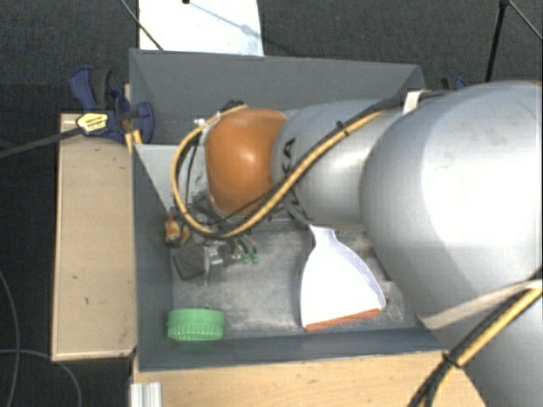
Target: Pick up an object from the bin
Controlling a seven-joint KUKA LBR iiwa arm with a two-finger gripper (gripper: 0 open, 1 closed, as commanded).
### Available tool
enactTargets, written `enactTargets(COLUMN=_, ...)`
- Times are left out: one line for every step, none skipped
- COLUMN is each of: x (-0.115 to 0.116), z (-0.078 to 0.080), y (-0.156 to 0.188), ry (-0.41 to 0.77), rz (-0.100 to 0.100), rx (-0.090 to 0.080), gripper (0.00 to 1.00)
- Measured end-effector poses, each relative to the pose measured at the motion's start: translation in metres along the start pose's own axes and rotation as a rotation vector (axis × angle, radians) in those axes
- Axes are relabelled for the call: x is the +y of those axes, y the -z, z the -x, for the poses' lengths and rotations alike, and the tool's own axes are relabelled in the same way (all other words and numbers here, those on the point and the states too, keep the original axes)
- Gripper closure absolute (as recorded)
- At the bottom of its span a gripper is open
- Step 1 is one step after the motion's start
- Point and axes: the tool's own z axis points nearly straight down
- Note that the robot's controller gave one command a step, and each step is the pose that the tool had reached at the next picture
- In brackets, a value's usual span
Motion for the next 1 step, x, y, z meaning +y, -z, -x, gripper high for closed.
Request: enactTargets(x=0.0177, z=0.0104, y=0.1583, ry=-0.004, rz=0.002, rx=-0.003, gripper=1.0)
